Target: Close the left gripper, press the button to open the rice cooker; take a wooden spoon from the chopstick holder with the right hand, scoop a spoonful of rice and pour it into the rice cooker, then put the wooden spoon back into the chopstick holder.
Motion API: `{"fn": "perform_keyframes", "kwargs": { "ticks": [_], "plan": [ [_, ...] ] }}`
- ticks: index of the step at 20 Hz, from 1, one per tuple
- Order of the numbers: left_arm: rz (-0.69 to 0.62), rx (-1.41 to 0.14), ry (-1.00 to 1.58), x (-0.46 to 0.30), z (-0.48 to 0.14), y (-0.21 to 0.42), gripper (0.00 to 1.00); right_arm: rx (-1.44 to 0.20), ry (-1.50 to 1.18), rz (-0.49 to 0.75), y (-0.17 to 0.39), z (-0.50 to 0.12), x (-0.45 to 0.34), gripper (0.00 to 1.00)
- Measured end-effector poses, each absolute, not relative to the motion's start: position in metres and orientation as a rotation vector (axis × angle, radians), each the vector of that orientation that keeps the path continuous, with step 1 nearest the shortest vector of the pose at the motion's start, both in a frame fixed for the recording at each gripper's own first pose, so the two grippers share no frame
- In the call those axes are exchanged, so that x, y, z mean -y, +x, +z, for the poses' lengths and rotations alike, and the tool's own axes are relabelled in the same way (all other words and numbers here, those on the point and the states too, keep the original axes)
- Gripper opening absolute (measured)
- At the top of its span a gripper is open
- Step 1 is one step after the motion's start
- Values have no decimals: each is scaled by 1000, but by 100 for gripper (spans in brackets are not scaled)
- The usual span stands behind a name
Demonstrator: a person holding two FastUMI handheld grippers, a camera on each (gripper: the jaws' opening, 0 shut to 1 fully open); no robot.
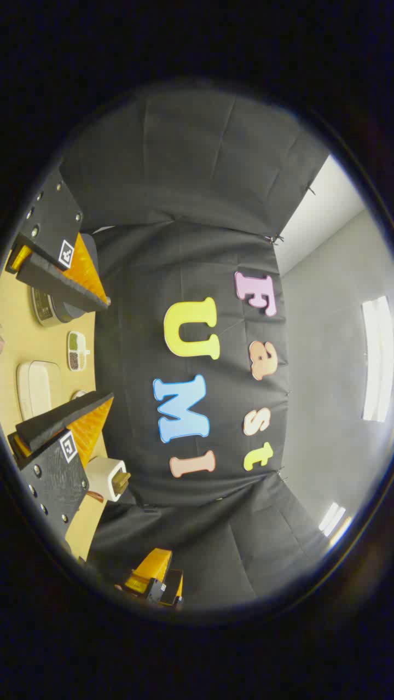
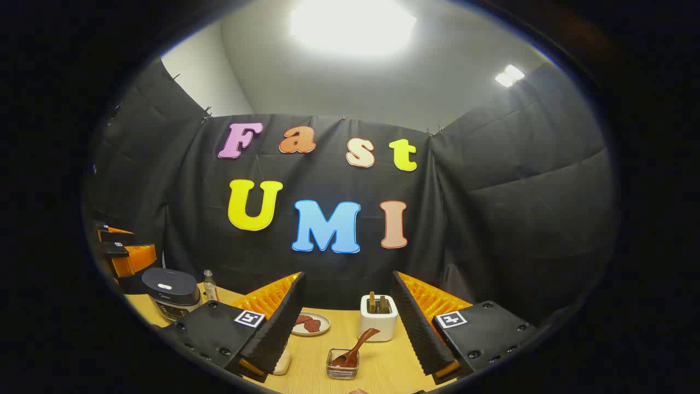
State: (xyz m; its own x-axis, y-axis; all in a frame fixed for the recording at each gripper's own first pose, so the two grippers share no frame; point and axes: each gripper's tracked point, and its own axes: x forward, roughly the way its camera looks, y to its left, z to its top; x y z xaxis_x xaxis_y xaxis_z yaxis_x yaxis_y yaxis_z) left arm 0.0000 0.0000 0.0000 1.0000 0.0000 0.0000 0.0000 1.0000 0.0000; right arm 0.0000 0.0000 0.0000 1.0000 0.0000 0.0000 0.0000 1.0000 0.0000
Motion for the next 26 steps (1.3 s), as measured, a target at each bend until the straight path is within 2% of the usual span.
{"fn": "perform_keyframes", "kwargs": {
  "ticks": [26],
  "plan": [
    [75, 20, 20, -22, -6, 6, 92, -11, -16, 21, 22, -7, 1, 98]
  ]
}}
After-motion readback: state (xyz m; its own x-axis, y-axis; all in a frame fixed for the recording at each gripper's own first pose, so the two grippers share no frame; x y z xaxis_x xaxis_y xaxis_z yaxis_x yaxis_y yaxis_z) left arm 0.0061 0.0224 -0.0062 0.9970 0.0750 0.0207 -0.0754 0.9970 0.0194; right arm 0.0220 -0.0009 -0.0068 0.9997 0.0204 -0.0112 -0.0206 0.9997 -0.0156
